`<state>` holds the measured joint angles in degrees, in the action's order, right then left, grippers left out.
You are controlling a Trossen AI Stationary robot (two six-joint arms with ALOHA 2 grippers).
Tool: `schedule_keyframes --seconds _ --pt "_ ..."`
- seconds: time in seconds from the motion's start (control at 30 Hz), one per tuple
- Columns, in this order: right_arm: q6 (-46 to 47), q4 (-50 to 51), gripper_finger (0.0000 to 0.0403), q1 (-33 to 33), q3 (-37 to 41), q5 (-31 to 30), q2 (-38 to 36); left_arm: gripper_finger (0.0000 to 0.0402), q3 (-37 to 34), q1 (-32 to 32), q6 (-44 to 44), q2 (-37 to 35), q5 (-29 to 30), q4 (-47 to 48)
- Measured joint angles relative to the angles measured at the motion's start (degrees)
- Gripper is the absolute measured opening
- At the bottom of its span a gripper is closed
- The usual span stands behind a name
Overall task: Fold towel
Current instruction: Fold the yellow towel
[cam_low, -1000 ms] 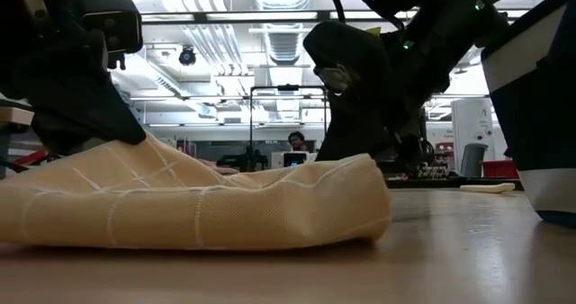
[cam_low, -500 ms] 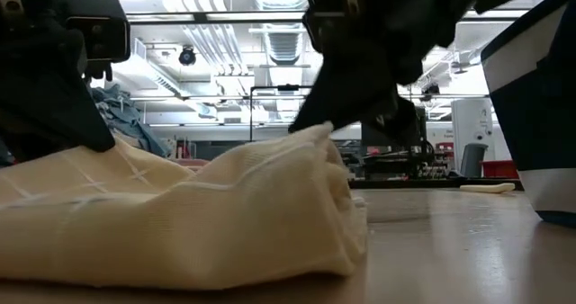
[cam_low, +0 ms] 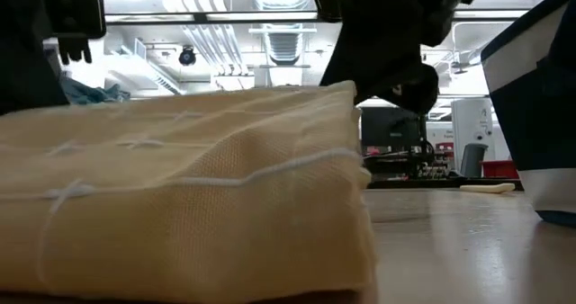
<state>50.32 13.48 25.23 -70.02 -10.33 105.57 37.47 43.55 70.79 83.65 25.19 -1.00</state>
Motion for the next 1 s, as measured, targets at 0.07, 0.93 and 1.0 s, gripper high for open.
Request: schedule_keyframes --seconds 0.07,0.93,1.0 --pt "0.7 0.0 0.0 0.1 0.0 -0.1 0.3 0.0 0.0 -0.1 1.4 1.2 -0.5 0.1" --pt "2.1 13.9 0.0119 -0.4 -4.5 0.3 4.6 0.0051 2.7 0.0 3.9 6.2 -3.2 -0.7" --pt "1.2 18.1 0.0132 -0.3 -6.9 0.3 4.6 0.0063 2.9 0.0 3.7 6.2 -4.5 -0.6"
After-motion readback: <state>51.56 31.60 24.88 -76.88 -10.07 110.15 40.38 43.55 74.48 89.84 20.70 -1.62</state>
